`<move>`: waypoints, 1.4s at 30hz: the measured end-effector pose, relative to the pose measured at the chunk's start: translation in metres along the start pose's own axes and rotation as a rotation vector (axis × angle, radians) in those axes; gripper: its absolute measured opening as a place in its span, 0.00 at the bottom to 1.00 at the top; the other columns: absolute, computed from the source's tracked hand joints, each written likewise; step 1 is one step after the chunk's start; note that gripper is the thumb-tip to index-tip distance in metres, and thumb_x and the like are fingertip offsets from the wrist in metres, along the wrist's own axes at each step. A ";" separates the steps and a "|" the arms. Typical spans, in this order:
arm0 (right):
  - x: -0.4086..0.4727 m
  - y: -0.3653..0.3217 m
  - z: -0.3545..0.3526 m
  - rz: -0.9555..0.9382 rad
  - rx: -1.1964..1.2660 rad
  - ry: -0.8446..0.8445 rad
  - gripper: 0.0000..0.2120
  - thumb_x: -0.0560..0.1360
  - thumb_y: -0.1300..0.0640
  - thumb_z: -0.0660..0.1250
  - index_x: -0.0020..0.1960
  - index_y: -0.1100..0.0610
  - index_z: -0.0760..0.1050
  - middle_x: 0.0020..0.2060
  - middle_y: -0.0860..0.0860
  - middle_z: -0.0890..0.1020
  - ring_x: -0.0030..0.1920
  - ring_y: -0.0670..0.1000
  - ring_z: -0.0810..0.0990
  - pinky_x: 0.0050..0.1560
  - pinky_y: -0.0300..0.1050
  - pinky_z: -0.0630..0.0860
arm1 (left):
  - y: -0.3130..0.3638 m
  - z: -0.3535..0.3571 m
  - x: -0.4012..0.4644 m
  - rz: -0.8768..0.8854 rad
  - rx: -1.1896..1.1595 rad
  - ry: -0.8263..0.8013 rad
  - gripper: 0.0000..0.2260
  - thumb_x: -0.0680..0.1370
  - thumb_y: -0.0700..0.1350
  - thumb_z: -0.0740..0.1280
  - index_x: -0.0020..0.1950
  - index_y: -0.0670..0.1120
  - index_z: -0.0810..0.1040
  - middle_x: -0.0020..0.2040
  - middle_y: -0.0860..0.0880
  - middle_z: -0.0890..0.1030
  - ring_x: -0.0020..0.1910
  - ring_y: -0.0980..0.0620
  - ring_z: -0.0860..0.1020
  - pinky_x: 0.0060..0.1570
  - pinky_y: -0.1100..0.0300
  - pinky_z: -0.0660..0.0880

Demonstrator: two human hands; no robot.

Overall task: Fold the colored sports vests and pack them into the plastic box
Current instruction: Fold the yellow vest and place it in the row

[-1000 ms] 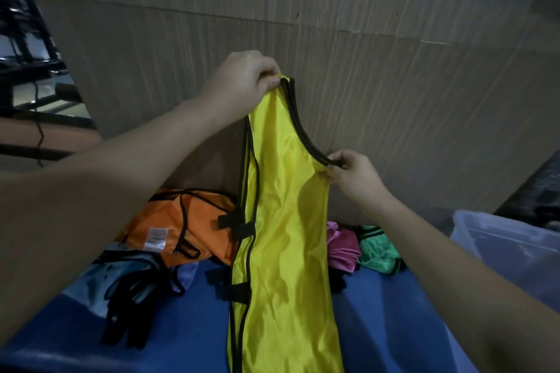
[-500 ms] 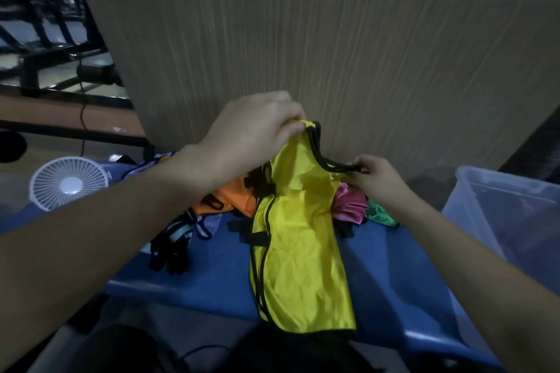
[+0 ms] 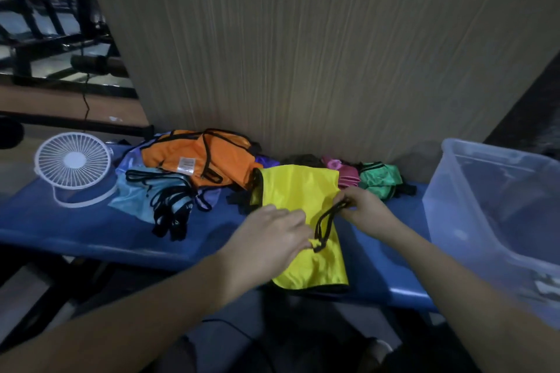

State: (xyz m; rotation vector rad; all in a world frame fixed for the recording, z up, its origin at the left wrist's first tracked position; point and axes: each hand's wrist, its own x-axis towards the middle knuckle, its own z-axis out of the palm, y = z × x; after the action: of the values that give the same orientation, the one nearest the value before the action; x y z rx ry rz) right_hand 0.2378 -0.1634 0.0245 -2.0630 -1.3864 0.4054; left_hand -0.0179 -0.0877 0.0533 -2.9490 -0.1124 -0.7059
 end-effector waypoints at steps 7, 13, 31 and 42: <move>-0.015 0.020 0.017 -0.001 -0.055 -0.109 0.21 0.70 0.75 0.65 0.42 0.47 0.75 0.48 0.48 0.77 0.51 0.50 0.78 0.50 0.38 0.72 | 0.018 0.054 -0.027 0.041 -0.057 -0.127 0.04 0.76 0.53 0.68 0.45 0.55 0.82 0.40 0.55 0.74 0.35 0.55 0.77 0.34 0.61 0.73; -0.014 0.018 0.019 0.054 0.085 -0.090 0.24 0.66 0.78 0.55 0.39 0.50 0.77 0.50 0.49 0.80 0.56 0.49 0.77 0.54 0.43 0.71 | 0.020 0.061 -0.036 -0.119 -0.306 -0.407 0.21 0.78 0.65 0.62 0.64 0.55 0.77 0.55 0.55 0.72 0.55 0.54 0.74 0.57 0.56 0.72; 0.051 0.000 0.013 0.372 0.594 0.231 0.10 0.77 0.51 0.71 0.56 0.53 0.79 0.50 0.49 0.80 0.50 0.48 0.78 0.44 0.43 0.72 | -0.110 0.076 0.030 -1.073 -0.734 -0.027 0.31 0.72 0.60 0.75 0.69 0.53 0.67 0.43 0.52 0.82 0.43 0.57 0.80 0.50 0.52 0.77; 0.062 0.000 0.019 0.338 0.623 0.104 0.15 0.72 0.61 0.75 0.57 0.49 0.82 0.52 0.53 0.83 0.49 0.54 0.84 0.47 0.50 0.81 | -0.130 0.103 0.036 -1.049 -0.753 -0.116 0.23 0.73 0.58 0.74 0.67 0.61 0.74 0.44 0.54 0.79 0.50 0.48 0.81 0.51 0.52 0.78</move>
State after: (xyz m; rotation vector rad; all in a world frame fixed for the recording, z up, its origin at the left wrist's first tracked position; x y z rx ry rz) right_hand 0.2520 -0.1003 0.0151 -1.7485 -0.7163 0.7509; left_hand 0.0480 0.0557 -0.0104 -3.4506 -1.8641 -0.7538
